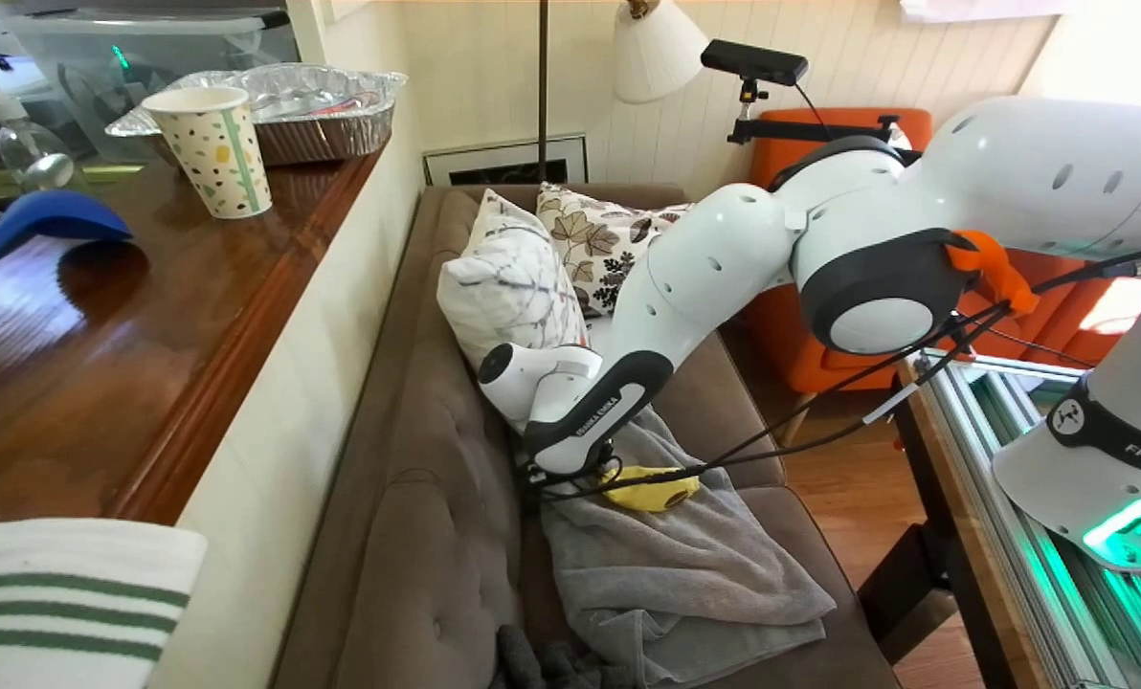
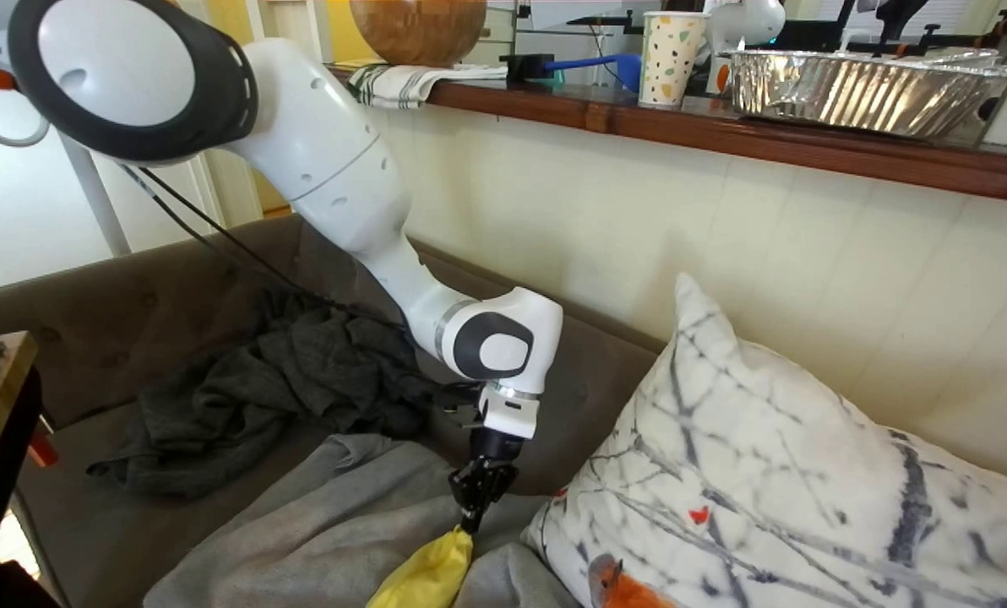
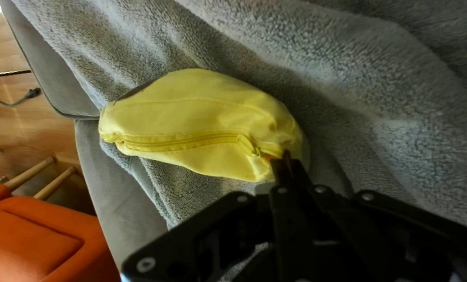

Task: Put the yellow bag in the tray

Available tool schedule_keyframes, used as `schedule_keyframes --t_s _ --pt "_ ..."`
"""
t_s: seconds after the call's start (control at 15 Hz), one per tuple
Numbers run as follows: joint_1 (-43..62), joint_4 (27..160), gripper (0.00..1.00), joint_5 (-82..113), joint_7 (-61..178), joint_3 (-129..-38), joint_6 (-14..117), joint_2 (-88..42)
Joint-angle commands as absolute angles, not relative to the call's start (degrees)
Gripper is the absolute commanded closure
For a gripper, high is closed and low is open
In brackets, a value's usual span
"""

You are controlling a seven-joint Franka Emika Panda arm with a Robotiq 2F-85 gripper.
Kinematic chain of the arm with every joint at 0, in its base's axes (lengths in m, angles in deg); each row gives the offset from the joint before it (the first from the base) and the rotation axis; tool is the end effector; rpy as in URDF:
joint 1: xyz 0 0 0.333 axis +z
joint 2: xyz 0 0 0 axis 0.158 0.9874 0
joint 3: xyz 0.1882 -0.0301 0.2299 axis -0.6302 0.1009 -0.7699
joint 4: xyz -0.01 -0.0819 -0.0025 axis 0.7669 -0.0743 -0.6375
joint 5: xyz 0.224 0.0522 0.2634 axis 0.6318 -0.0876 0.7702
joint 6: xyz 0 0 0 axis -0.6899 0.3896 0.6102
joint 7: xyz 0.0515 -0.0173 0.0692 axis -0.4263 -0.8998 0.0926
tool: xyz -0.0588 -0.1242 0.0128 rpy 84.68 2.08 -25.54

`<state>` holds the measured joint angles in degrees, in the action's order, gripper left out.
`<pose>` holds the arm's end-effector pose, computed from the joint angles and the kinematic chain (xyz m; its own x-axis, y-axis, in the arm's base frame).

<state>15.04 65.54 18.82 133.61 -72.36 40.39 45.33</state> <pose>0.5743 -0.0741 -0.1205 0.2431 -0.9545 0.1725 -0.8747 -0.1389 0.4643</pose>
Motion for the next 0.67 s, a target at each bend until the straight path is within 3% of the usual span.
schedule_keyframes --t_s 0.0,0.6 --pt "13.61 66.05 0.99 19.23 132.03 -72.63 38.01 43.58" --pt "3.58 87.32 0.99 24.78 110.94 -80.7 45.68 20.48"
